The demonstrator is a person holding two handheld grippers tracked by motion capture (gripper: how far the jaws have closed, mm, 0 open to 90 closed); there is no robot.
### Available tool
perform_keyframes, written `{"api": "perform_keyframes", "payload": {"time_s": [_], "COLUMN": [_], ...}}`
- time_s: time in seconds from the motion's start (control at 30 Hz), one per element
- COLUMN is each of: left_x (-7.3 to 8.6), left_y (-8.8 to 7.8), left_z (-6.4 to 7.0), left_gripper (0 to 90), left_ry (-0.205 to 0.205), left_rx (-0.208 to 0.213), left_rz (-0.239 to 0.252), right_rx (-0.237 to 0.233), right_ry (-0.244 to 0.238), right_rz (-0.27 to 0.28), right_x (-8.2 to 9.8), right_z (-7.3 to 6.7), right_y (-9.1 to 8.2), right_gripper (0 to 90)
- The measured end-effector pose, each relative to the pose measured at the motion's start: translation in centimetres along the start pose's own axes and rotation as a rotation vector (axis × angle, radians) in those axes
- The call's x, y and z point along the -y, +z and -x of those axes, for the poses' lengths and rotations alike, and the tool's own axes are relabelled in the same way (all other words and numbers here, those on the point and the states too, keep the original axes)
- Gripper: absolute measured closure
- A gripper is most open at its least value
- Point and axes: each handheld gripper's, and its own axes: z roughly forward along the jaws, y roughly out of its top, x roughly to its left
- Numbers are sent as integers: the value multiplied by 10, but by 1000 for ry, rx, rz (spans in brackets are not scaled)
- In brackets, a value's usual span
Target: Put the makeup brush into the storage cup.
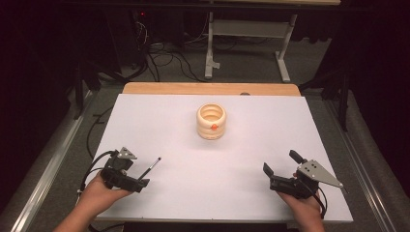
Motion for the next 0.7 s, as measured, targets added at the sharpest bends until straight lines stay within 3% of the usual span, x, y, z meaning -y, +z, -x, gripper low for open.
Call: {"api": "perform_keyframes", "payload": {"time_s": [0.27,0.33,0.7], "left_x": [-8,-12,-20], "left_y": [3,5,7], "left_z": [-2,-2,-5], "left_gripper": [104,107,194], "left_ry": [4,15,52], "left_rx": [9,9,21], "left_rz": [-72,-121,-212], "right_rx": [1,0,-2], "right_ry": [2,-1,8], "right_rz": [0,1,11], "right_x": [0,1,0], "right_z": [0,0,0], "right_y": [-1,-2,-4], "right_gripper": [20,20,20]}}
